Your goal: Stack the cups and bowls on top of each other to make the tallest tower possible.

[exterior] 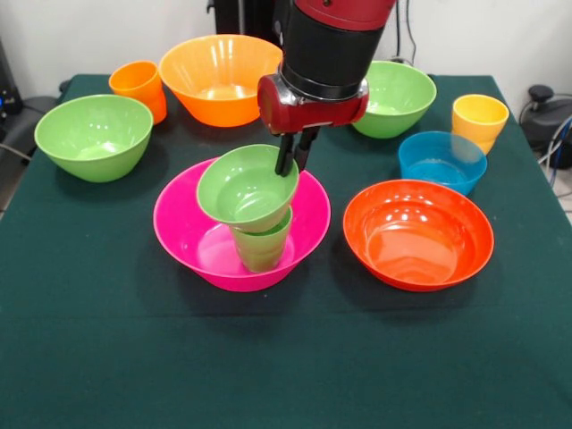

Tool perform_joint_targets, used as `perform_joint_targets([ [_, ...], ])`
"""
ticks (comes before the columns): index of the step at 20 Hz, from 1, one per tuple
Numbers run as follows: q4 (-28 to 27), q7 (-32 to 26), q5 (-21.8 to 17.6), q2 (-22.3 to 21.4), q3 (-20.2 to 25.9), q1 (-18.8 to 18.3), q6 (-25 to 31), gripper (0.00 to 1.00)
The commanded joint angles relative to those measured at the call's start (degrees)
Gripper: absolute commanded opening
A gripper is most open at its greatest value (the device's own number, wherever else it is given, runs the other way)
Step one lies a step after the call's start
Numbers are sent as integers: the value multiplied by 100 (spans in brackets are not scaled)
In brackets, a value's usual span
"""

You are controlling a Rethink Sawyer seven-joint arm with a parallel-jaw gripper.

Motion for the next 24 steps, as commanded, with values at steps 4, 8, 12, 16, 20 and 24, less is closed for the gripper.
perform_joint_targets([
  [4,32,-1619,-582,364,386,-73,-363,0],
  [8,79,-1632,-562,357,415,-69,-372,0],
  [12,126,-1540,-565,321,395,-26,-366,0],
  [16,172,-1470,-578,284,371,-18,-377,0],
  [20,182,-1482,-596,286,379,-42,-400,0],
  [24,161,-1536,-606,311,409,-60,-391,100],
])
